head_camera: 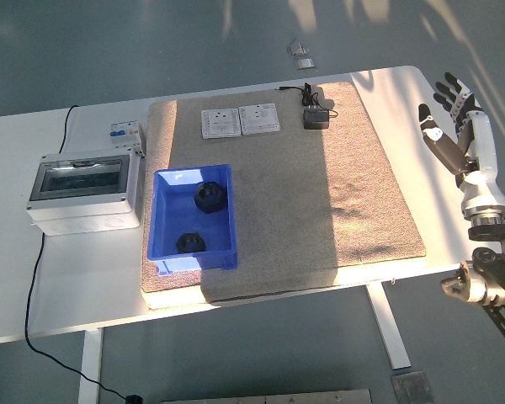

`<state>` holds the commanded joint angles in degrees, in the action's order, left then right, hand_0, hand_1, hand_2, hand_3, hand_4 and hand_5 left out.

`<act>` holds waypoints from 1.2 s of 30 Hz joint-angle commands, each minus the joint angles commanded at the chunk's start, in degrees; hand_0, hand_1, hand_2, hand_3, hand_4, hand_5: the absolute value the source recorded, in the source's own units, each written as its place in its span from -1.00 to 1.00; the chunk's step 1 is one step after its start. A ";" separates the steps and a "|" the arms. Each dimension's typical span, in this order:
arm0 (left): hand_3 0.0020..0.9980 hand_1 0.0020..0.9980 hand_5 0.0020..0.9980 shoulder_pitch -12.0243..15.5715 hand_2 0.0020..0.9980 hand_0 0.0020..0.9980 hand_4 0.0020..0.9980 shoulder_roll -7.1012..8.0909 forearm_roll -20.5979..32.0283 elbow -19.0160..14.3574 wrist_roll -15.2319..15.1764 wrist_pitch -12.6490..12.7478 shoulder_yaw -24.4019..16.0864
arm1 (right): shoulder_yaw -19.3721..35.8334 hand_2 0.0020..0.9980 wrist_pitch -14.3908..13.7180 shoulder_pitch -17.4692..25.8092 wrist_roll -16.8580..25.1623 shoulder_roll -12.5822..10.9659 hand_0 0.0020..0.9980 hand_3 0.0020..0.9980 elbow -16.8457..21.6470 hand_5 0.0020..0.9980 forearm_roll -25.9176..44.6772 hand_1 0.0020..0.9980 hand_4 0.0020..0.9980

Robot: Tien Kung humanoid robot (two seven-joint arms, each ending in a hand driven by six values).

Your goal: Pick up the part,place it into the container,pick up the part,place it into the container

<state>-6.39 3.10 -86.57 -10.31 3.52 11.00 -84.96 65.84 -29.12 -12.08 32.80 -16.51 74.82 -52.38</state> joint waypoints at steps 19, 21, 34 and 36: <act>0.19 0.32 0.28 -0.06 0.42 0.34 0.28 -0.39 1.71 0.00 -0.21 0.29 0.13 | 26.18 -0.35 3.45 6.38 -2.95 1.12 0.33 -0.23 0.61 -0.09 5.08 -0.41 0.85; 0.19 0.32 0.28 -0.22 0.42 0.34 0.28 -0.38 1.18 0.00 -0.12 0.27 -0.27 | 26.58 -0.35 4.58 6.29 -3.67 1.53 0.33 -0.23 0.52 -0.09 6.48 -0.41 0.85; 0.19 0.32 0.25 -0.78 0.42 0.34 0.29 -0.22 0.20 0.00 -0.10 0.31 -1.27 | 25.55 -0.50 5.91 6.25 0.04 2.34 0.25 -0.41 0.46 0.07 13.92 -0.58 0.81; 0.19 0.32 0.25 -0.72 0.42 0.34 0.29 -0.25 0.25 0.00 -0.04 0.33 -1.38 | 25.22 -0.50 5.91 6.12 1.39 2.41 0.25 -0.41 0.42 0.07 16.15 -0.58 0.81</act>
<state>-7.12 2.86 -86.33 -10.31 3.48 11.34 -86.34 91.06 -23.21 -5.97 34.19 -14.11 75.24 -36.23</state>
